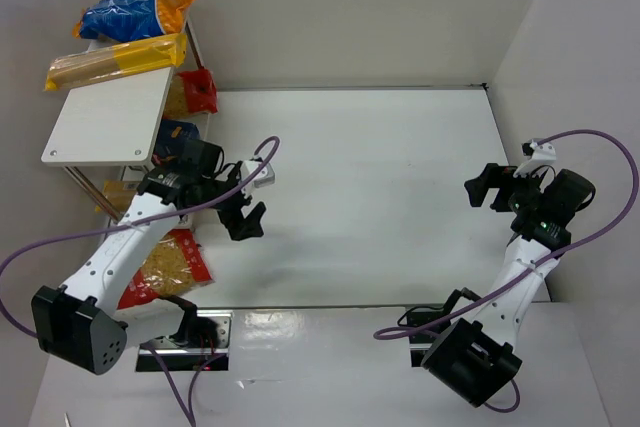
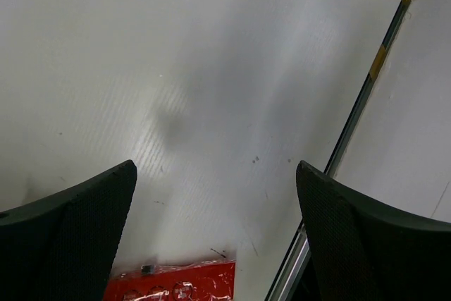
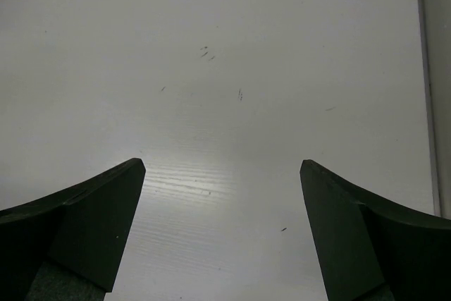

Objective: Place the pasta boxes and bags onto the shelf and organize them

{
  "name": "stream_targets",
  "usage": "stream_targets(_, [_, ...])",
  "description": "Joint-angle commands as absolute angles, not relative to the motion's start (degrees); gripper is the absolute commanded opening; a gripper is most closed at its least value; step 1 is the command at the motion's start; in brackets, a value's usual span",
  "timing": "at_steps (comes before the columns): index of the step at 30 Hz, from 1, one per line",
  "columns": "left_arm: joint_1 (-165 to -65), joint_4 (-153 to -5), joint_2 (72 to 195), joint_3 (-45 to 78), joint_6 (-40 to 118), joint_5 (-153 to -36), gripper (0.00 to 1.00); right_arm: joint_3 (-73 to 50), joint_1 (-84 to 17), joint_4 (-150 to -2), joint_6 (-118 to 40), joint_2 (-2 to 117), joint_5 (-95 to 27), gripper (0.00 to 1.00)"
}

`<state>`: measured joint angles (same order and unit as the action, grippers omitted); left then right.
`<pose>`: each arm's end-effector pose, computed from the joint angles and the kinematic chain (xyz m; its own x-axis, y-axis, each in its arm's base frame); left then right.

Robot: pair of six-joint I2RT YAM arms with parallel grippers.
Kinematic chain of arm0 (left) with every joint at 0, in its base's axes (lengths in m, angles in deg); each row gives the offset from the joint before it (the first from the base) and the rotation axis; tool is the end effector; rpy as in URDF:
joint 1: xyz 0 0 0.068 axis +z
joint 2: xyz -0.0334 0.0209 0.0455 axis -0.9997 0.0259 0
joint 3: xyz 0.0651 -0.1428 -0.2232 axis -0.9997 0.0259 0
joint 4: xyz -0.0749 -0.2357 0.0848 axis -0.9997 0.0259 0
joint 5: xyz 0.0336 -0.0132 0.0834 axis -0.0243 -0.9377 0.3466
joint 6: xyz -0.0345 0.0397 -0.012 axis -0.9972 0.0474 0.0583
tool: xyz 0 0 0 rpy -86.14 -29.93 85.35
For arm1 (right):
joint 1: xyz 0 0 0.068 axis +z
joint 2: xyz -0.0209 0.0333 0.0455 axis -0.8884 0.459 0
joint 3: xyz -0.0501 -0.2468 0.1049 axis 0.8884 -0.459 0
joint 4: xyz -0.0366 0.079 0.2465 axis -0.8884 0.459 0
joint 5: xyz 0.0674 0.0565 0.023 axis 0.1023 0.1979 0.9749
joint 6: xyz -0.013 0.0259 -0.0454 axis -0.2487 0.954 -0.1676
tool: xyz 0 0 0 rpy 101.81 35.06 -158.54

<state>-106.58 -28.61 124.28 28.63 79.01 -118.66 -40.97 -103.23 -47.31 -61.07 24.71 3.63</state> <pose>0.2084 -0.0879 0.3036 -0.4124 0.5619 -0.7170 0.8599 0.5000 -0.1028 0.1493 -0.0949 0.3115 -0.3809 0.0802 -0.9211 -0.1010 0.9867 0.1276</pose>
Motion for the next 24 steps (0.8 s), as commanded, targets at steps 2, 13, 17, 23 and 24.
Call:
stream_targets(2, [-106.3, -26.5, 122.7, 24.6, 81.7, -119.5, 0.99, -41.0, -103.6, -48.5, -60.8, 24.0, 4.4, 1.0])
stream_targets(13, [-106.9, -32.6, 121.4, 22.8, 74.0, -112.2, 0.99, -27.7, -94.3, -39.0, -68.3, 31.4, 6.0, 1.0])
stream_targets(17, [-106.9, -32.6, 121.5, 19.0, 72.7, -110.0, 0.99, -18.4, -77.6, -32.1, -72.8, 40.8, 0.4, 1.0])
stream_targets(23, [-106.9, -31.3, 125.9, 10.0, 70.5, -104.1, 0.99, -12.1, -51.5, -28.3, -78.0, 55.1, -14.6, 1.0])
stream_targets(24, [-106.9, -30.7, 126.8, 8.7, 70.5, -103.6, 0.99, -11.0, -48.6, -28.3, -78.6, 56.6, -15.9, 1.0])
